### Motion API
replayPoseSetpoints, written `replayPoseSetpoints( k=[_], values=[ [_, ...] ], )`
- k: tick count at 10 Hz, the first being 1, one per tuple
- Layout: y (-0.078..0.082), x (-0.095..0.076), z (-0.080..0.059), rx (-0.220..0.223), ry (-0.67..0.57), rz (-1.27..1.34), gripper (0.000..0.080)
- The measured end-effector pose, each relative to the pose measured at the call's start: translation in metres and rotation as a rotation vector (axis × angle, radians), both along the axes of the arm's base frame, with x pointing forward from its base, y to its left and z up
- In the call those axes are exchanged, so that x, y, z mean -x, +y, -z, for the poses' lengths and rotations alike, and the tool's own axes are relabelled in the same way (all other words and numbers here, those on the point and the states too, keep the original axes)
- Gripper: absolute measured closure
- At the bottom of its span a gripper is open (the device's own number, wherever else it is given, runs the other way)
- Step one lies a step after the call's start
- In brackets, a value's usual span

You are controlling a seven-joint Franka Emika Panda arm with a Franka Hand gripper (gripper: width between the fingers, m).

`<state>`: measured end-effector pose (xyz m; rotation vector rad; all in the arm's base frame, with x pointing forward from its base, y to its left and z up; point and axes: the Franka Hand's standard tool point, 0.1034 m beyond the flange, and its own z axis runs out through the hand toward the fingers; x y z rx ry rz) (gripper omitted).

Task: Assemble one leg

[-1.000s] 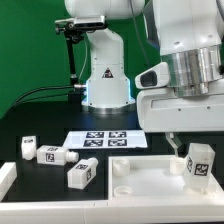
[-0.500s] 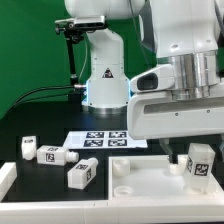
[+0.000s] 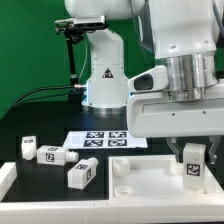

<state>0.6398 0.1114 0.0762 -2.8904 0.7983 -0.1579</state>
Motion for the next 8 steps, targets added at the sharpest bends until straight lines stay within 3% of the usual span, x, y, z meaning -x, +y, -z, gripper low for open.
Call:
replayPoseSetpoints(
  k=[3, 5, 6, 7, 8],
  values=[
    [0.0041, 0.0030, 0.0015, -0.055, 0.055, 0.455, 0.0510],
    [0.0049, 0.0032, 0.0025, -0.137, 0.094, 0.745, 0.0510],
    [0.0050, 0.0033, 0.0025, -0.146, 0.100, 0.778, 0.0510],
    [0.0051, 0.0034, 0.0026, -0.145, 0.099, 0.768, 0.0435],
    [0.0064, 0.0038, 0.0025, -0.135, 0.094, 0.731, 0.0435]
  ],
)
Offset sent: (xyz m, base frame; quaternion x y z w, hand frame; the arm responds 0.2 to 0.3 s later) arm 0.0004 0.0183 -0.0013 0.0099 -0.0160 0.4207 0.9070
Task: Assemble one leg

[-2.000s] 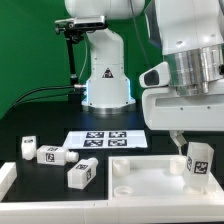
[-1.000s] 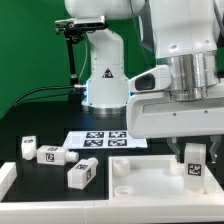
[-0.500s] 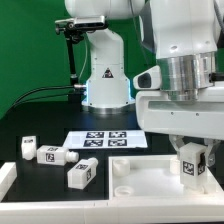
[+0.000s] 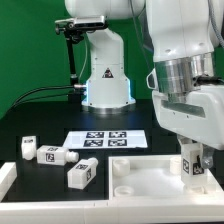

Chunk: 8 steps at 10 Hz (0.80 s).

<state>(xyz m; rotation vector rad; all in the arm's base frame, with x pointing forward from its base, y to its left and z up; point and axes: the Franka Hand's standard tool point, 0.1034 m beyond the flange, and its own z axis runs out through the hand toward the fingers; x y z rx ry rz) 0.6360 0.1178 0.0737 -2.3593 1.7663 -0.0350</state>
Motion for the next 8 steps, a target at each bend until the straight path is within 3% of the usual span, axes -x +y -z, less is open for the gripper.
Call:
replayPoseSetpoints(
  k=[2, 5, 8],
  values=[
    [-0.0011, -0.0004, -0.0021, 0.067, -0.040, -0.363, 0.0177],
    [-0.0069, -0.0013, -0.0035, 0.141, -0.087, -0.851, 0.0151],
    [-0.0072, -0.0015, -0.0032, 0.172, -0.111, -1.069, 0.0151]
  ],
)
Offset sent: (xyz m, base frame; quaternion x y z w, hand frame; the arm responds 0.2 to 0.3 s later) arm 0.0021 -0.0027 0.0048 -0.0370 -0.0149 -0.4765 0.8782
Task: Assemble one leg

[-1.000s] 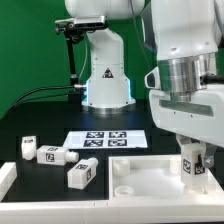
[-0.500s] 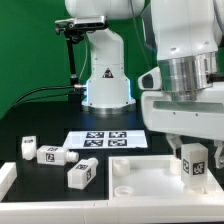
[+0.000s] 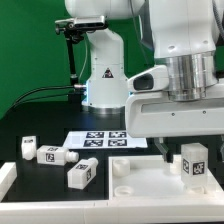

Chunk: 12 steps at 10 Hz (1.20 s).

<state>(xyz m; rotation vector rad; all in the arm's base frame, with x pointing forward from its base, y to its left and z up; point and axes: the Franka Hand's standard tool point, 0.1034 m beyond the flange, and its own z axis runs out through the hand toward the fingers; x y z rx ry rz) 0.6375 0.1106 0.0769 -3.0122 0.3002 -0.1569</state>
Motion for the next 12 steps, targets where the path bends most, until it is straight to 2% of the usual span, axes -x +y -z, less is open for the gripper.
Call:
replayPoseSetpoints(
  k=[1, 2, 3, 4, 5, 6, 9, 10, 11, 12],
  values=[
    [0.0038, -0.0012, -0.0016, 0.039, -0.019, -0.160, 0.0151],
    [0.0078, -0.0006, -0.0014, 0.040, -0.020, -0.157, 0.0151],
    [0.0049, -0.0008, -0.0007, 0.036, -0.016, -0.114, 0.0278],
    [0.0044, -0.0009, -0.0007, 0.034, -0.014, -0.091, 0.0278],
    [0.0051, -0.0007, -0.0005, 0.024, -0.006, -0.008, 0.0416],
    [0.0040, -0.0007, -0.0004, 0.016, 0.001, 0.066, 0.0509],
    [0.0039, 0.0009, 0.0010, -0.032, 0.042, 0.520, 0.0509],
    [0.0065, 0.0023, 0.0016, -0.057, 0.061, 0.717, 0.0509],
    [0.0081, 0.0020, 0.0018, -0.100, 0.087, 0.892, 0.0509],
    [0.0073, 0.0018, 0.0022, -0.131, 0.106, 0.985, 0.0509]
  ],
)
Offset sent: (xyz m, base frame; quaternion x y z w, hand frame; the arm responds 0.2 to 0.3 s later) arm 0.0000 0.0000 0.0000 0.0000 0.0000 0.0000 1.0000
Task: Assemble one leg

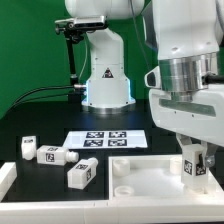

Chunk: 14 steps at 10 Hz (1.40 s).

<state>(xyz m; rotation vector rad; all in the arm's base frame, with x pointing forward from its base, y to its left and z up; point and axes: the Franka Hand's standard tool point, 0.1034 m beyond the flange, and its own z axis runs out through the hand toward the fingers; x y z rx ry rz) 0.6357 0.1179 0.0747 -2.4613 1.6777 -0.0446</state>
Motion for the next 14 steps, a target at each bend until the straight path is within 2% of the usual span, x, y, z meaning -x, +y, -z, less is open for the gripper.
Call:
replayPoseSetpoints(
  k=[2, 4, 5, 6, 7, 8, 10, 11, 12, 13, 14],
  values=[
    [0.001, 0.000, 0.000, 0.006, -0.004, -0.046, 0.0509],
    [-0.003, 0.000, 0.000, 0.077, -0.051, -0.399, 0.0509],
    [-0.010, -0.003, 0.000, 0.110, -0.092, -0.597, 0.0320],
    [-0.012, -0.004, 0.000, 0.135, -0.098, -0.766, 0.0320],
    [-0.012, -0.005, -0.002, 0.150, -0.105, -0.859, 0.0206],
    [-0.013, -0.005, -0.001, 0.155, -0.107, -0.884, 0.0167],
    [-0.013, -0.005, -0.001, 0.185, -0.116, -1.081, 0.0153],
    [-0.011, -0.005, -0.003, 0.223, -0.106, -1.271, 0.0151],
    [-0.013, -0.007, -0.006, 0.240, -0.097, -1.476, 0.0151],
    [-0.013, -0.005, -0.005, 0.230, -0.083, -1.547, 0.0151],
    [-0.013, -0.006, -0.005, 0.231, -0.082, -1.507, 0.0151]
  ],
)
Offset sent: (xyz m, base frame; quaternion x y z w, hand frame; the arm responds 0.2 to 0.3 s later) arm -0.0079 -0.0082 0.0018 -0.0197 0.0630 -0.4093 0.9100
